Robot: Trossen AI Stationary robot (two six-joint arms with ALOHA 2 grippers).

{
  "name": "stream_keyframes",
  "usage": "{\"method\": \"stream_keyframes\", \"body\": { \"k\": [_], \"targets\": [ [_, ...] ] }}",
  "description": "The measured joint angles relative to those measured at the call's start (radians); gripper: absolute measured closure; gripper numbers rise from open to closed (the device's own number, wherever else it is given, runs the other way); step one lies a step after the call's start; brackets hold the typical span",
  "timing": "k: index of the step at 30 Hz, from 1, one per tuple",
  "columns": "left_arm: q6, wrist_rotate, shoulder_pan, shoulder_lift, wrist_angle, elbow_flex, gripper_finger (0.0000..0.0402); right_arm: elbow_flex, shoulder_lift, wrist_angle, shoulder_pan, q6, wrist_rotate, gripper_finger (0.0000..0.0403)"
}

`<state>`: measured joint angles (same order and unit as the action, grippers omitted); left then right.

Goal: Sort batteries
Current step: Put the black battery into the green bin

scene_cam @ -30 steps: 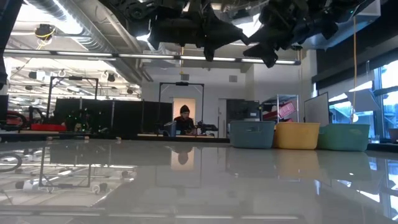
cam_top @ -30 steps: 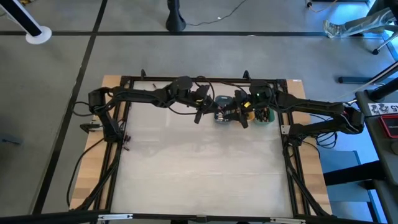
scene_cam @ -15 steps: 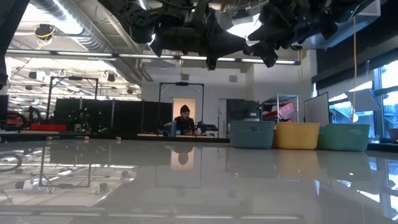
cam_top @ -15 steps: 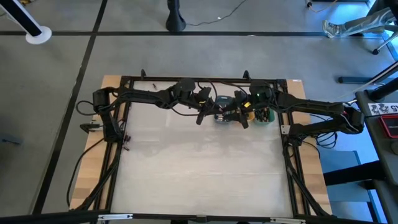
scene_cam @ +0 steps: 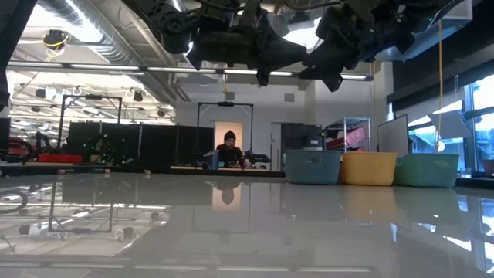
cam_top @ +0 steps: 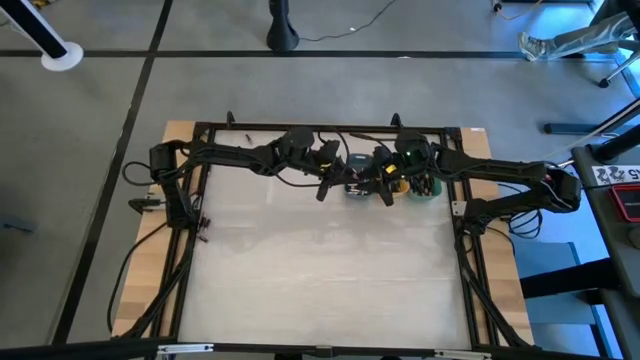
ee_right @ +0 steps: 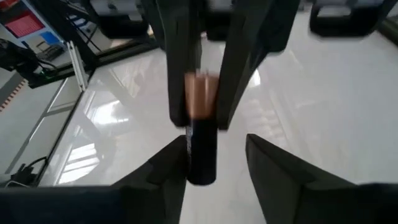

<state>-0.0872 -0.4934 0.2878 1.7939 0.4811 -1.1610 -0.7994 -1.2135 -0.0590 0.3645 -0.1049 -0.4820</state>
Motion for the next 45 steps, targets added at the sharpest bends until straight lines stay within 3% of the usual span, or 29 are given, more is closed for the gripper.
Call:
{"method": "stream_keyframes", "body": {
  "k": [18,23,31,45],
  "targets": [
    [0.010,0.026,0.002,0.000,-0.075,0.000,0.0356,0.000,-0.013,0.005,0.000,0.015,-0.007,0.0346],
    [0.010,0.028,0.002,0.000,-0.076,0.000,0.0346,0.000,-0.013,0.004,0.000,0.031,-0.020,0.0352],
    [0.027,0.060,-0.006,0.000,-0.084,0.000,0.0301,0.000,-0.013,-0.001,0.000,0.033,-0.024,0.0352],
    [-0.025,0.142,0.042,-0.022,-0.155,0.001,0.0165,0.000,0.004,-0.133,0.035,0.079,0.080,0.0352]
  ]
}}
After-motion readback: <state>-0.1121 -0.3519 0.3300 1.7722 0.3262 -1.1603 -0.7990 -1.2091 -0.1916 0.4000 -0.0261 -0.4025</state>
